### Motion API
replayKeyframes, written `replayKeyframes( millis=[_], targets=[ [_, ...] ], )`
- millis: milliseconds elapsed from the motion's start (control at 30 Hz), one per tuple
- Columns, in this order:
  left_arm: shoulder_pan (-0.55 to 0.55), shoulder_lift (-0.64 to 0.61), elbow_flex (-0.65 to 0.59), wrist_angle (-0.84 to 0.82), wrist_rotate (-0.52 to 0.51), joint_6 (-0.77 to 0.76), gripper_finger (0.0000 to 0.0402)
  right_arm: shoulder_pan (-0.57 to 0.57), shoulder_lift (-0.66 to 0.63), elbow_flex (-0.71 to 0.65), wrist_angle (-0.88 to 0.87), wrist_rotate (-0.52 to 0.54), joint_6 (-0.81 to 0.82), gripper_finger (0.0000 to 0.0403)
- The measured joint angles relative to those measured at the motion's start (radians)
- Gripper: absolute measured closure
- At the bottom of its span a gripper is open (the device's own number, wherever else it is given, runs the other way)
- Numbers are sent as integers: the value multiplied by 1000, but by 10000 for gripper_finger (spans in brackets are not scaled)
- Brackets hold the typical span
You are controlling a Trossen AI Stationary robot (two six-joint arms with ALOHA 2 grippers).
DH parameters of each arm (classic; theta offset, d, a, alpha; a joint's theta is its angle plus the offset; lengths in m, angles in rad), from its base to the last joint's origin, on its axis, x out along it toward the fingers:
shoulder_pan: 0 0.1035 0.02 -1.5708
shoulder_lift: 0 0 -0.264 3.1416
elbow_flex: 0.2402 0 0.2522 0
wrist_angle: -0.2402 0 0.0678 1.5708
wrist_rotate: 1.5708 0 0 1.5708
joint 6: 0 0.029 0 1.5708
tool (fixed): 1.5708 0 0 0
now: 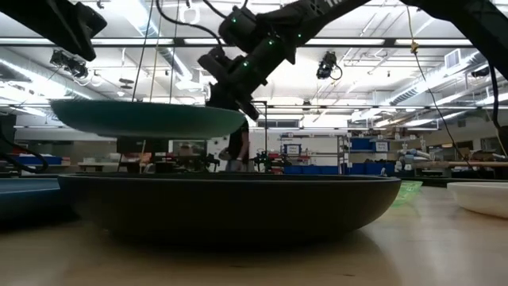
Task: Stack plastic plates
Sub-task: Stack the green plate on top of the blue plate
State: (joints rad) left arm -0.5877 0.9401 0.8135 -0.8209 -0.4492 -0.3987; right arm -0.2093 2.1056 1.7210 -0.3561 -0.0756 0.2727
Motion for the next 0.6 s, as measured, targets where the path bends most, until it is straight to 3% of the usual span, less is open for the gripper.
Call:
replayKeyframes(
  millis=[600],
  targets=[
    [-1, -1, 69, -168, 113, 134, 280, 140, 2, 0, 47, 150, 231, 383]
  ],
)
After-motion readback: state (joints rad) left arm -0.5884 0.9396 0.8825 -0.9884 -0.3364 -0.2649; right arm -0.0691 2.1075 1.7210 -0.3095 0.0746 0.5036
